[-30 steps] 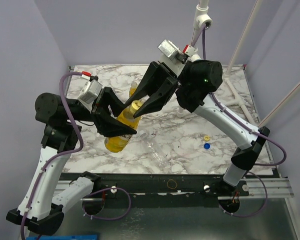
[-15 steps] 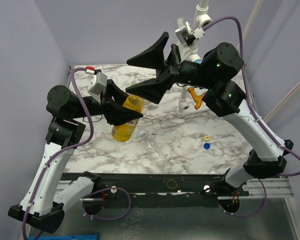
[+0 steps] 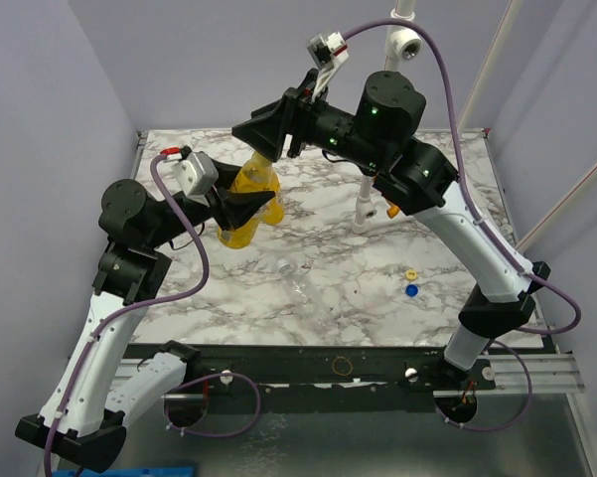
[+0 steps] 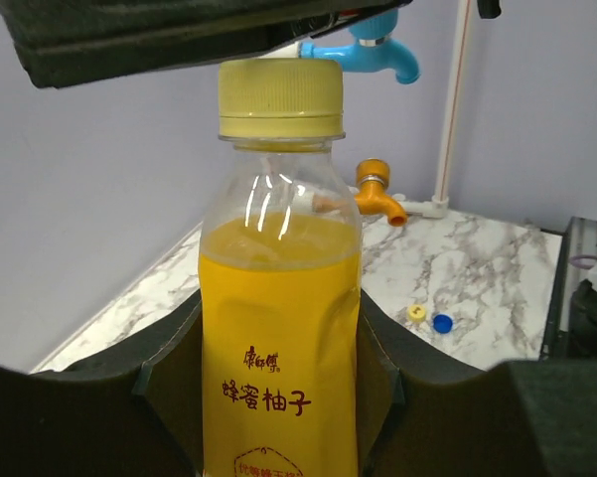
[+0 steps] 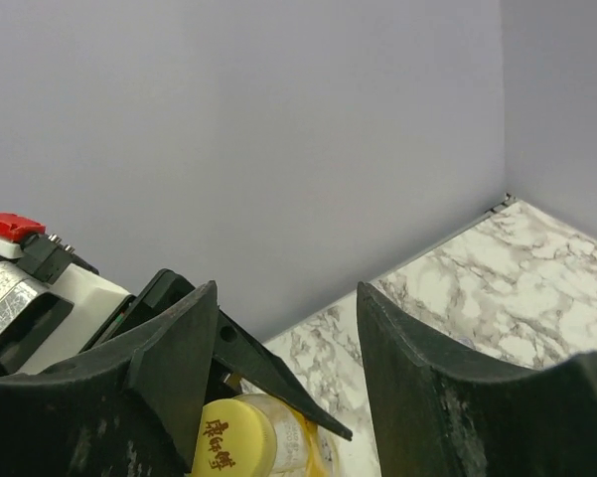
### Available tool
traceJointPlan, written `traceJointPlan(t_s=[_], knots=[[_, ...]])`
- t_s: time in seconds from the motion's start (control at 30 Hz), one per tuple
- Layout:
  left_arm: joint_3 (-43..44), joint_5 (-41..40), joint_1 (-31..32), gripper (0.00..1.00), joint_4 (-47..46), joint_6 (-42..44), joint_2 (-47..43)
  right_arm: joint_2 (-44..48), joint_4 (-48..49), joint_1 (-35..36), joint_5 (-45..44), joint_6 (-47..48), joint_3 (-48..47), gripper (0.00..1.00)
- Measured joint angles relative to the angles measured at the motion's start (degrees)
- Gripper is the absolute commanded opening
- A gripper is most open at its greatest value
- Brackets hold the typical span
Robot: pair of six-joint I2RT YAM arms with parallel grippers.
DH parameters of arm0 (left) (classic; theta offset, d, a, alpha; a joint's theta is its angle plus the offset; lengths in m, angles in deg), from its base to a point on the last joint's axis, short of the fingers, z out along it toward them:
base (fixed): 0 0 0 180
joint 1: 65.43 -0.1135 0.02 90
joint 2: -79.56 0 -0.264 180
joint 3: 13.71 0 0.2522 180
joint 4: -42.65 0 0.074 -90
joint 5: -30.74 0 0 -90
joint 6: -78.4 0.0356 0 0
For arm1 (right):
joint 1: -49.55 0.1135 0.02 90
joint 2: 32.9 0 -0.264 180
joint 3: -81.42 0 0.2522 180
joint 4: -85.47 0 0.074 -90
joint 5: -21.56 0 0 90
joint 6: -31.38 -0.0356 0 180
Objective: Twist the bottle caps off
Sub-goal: Unscrew the bottle cap from the plastic bottle.
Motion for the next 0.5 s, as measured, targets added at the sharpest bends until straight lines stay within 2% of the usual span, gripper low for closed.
traceJointPlan(t_s=[0.23,0.37,0.5], knots=[[-0.2,-4.3,0.0,0.00,0.4,4.0,0.0,-0.5,-0.1,0.0,-0.3,-1.3,0.4,0.60],[-0.2,-5.9,0.0,0.00,0.9,4.6,0.1,1.3,2.5,0.0,-0.4,-2.3,5.2,0.57],[-0.2,-7.3,0.0,0.00,1.2,4.6,0.7,1.8,3.5,0.0,-0.5,-2.6,7.5,0.48]])
